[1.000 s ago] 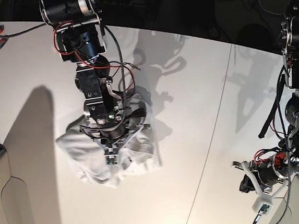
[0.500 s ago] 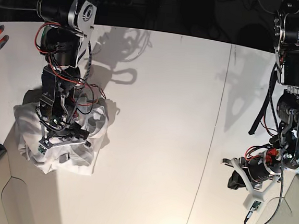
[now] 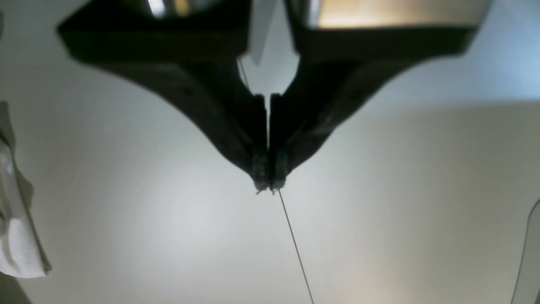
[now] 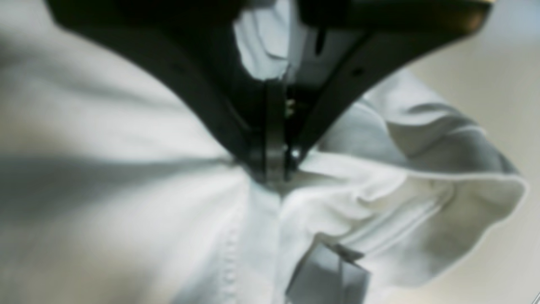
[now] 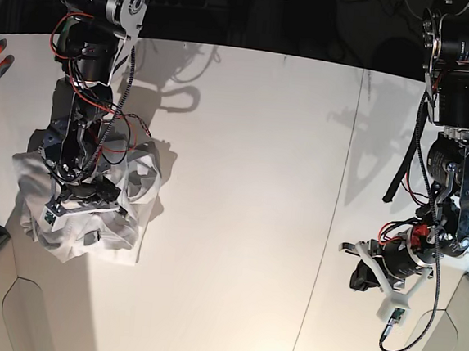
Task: Layout the t-shirt on the table in an organized manner, then fold the t-shirt properly
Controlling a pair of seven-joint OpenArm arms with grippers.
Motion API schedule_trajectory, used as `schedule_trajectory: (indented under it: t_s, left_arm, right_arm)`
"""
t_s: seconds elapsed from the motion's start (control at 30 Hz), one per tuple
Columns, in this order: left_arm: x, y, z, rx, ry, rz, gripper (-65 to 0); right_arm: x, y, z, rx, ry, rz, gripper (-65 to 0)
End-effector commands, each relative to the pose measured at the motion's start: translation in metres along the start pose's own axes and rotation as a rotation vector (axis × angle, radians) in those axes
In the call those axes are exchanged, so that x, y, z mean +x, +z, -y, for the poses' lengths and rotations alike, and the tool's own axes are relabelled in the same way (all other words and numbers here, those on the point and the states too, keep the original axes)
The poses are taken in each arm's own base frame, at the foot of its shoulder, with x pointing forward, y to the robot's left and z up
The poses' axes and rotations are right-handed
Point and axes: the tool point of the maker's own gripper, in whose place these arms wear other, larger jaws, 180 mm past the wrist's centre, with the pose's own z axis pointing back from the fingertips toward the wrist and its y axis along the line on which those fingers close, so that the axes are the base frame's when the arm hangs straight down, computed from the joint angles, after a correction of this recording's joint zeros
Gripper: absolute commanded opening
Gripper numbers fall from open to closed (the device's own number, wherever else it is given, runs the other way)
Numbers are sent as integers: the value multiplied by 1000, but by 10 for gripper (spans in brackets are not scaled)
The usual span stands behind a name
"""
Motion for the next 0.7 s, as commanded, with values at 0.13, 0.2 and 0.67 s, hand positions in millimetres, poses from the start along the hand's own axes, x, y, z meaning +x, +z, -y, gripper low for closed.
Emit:
schedule_trajectory:
  t_s: [0.13,0.2,0.67]
  left_arm:
    - [26,3,-4,2,-8,78,-639]
    - [27,3,-4,2,-8,80,-639]
    - [0,9,-3,-47,-46,-75,-639]
  right_arm:
    - [82,30,-27,97,7,215,-650]
    - [100,42,-33,118,23,265,-650]
    - [121,160,-85,419,293,434,-650]
